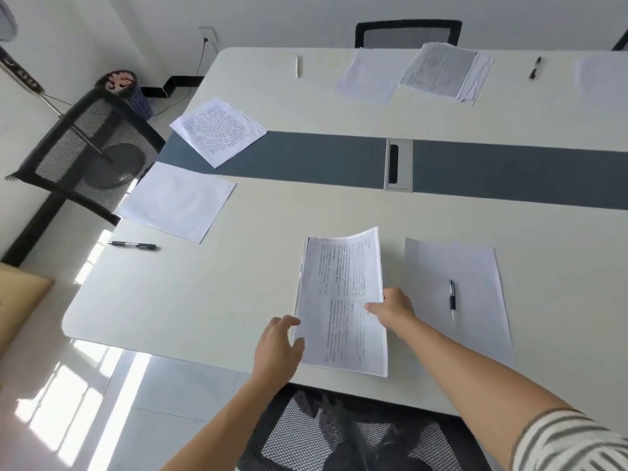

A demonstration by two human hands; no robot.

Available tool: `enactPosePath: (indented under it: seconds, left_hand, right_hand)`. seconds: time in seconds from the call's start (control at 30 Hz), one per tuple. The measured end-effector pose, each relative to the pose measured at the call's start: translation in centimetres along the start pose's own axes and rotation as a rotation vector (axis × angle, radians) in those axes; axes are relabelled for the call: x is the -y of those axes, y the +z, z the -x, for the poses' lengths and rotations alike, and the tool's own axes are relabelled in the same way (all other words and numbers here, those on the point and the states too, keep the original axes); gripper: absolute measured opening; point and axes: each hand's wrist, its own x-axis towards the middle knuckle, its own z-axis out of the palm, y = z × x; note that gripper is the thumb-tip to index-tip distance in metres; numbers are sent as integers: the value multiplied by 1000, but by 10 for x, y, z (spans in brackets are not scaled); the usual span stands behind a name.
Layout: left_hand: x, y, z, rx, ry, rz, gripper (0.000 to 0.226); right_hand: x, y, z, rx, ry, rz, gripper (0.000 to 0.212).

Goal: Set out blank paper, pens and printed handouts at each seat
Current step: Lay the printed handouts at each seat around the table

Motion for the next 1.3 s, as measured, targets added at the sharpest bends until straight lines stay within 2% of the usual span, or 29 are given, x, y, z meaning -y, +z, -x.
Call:
enactPosePath:
  seconds: [0.07,0.2,0.23,0.3,0.4,0.87,1.3]
  left_hand:
    - [-1,18,3,75,86,-129,42]
    - [-5,41,-4,150,170,-350,58]
    - [-6,46,-7,173,175,-398,63]
    - [-7,56,-9,221,184,-480,70]
    - [-5,66,-13,253,199,-548,75]
    - [-5,71,-12,246,228,-588,77]
    - [-2,69,-4,228,246,-549,76]
  right_hand:
    - [-8,-12,6,-59,-25,111,27]
    - [-54,-47,24,-393,-143,308,39]
    - [-71,-54,28,-396,-135,362,47]
    - [-103,-61,33,-279,-51,473,63]
    - [-128,-57,34,-153,38,539,74]
    - [-136,-27,58,-194,36,526,74]
    - [-132,-32,63,-198,16,513,73]
